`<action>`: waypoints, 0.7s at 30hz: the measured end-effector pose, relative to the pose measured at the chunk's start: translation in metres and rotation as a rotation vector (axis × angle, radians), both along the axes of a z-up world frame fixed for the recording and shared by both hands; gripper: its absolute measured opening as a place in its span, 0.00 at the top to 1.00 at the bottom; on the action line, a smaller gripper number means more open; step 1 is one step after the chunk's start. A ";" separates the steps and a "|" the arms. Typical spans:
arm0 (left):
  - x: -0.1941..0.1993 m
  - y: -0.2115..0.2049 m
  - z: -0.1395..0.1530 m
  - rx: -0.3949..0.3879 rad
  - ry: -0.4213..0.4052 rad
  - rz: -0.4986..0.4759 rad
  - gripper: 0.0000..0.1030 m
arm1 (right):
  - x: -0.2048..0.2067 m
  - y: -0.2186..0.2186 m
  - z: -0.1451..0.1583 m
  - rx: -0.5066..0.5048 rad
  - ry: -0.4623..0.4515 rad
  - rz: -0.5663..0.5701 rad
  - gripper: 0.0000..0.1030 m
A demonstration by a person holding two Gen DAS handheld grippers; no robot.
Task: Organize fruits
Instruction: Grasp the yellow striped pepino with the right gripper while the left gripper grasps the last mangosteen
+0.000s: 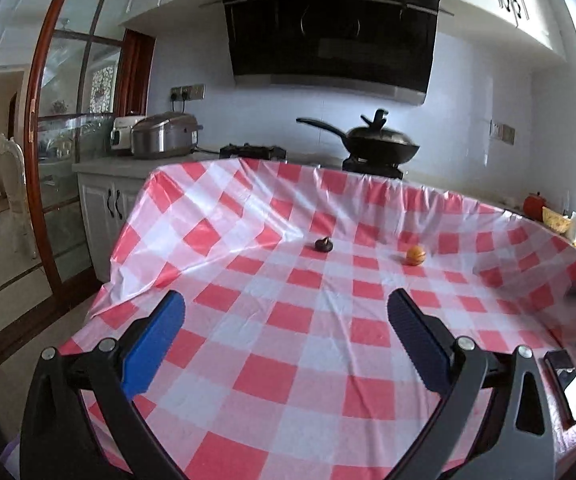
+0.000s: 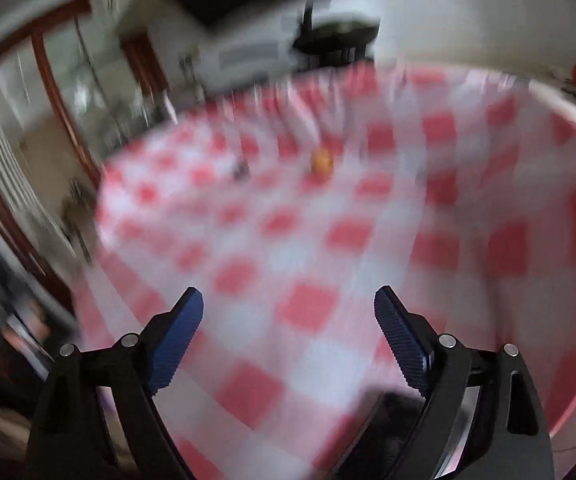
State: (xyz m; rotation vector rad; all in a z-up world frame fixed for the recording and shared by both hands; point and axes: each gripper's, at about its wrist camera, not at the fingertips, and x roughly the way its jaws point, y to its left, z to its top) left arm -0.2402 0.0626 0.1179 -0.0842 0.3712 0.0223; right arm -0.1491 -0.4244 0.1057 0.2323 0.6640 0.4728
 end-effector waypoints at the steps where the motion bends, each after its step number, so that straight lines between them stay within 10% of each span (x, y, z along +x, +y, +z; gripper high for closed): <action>1: 0.005 0.002 -0.001 0.000 0.015 -0.009 0.01 | 0.001 -0.004 0.019 0.019 -0.031 -0.013 0.13; 5: 0.038 0.001 -0.005 -0.035 0.085 -0.055 0.01 | 0.013 0.000 0.110 0.091 -0.218 -0.012 0.13; 10: 0.067 -0.001 -0.015 -0.104 0.133 -0.054 0.01 | 0.042 0.032 0.137 0.165 -0.317 -0.018 0.04; 21: 0.175 -0.019 -0.077 -0.064 0.452 -0.067 0.01 | 0.138 0.126 -0.054 0.150 0.138 -0.257 0.04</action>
